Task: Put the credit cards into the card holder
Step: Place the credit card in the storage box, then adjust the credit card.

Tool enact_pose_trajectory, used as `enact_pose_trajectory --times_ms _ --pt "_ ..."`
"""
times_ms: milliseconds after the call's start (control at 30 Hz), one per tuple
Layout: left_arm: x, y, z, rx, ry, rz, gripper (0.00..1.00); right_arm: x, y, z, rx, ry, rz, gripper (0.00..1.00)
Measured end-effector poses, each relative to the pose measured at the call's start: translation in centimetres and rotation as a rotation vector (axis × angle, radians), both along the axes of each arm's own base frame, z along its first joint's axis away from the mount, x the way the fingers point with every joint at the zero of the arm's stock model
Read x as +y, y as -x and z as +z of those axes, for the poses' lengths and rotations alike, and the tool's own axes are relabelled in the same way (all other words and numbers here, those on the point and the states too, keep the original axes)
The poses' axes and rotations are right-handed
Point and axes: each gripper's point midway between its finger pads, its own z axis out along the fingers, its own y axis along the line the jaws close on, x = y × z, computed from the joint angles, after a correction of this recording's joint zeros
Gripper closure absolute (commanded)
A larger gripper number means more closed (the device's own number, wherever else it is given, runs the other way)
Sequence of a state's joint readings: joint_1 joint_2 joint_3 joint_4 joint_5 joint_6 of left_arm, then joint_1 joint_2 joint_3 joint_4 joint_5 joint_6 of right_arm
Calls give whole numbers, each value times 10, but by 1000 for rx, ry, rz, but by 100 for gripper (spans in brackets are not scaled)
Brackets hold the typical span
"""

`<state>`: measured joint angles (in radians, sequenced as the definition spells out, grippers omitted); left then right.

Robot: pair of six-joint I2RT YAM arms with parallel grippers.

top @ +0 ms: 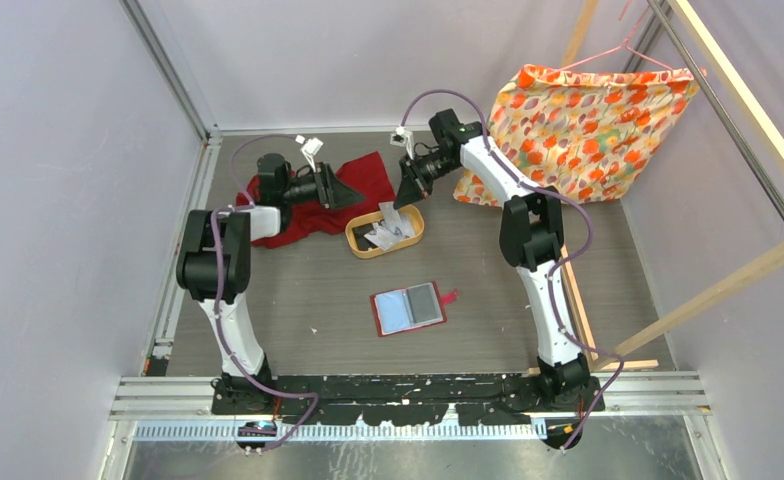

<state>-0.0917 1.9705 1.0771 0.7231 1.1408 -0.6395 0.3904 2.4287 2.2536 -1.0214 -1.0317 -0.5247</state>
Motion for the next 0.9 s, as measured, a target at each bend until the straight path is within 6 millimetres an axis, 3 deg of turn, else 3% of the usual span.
enact_pose_trajectory --times_ms 167,400,900 --pt "0 5 6 -28 -60 18 30 0 0 8 -2 -2 -13 99" --pt "-9 14 -8 36 -69 10 30 1 -1 29 -33 -19 -25 99" --pt "-25 11 -24 135 76 -51 30 6 0 61 -16 -95 -43 99"
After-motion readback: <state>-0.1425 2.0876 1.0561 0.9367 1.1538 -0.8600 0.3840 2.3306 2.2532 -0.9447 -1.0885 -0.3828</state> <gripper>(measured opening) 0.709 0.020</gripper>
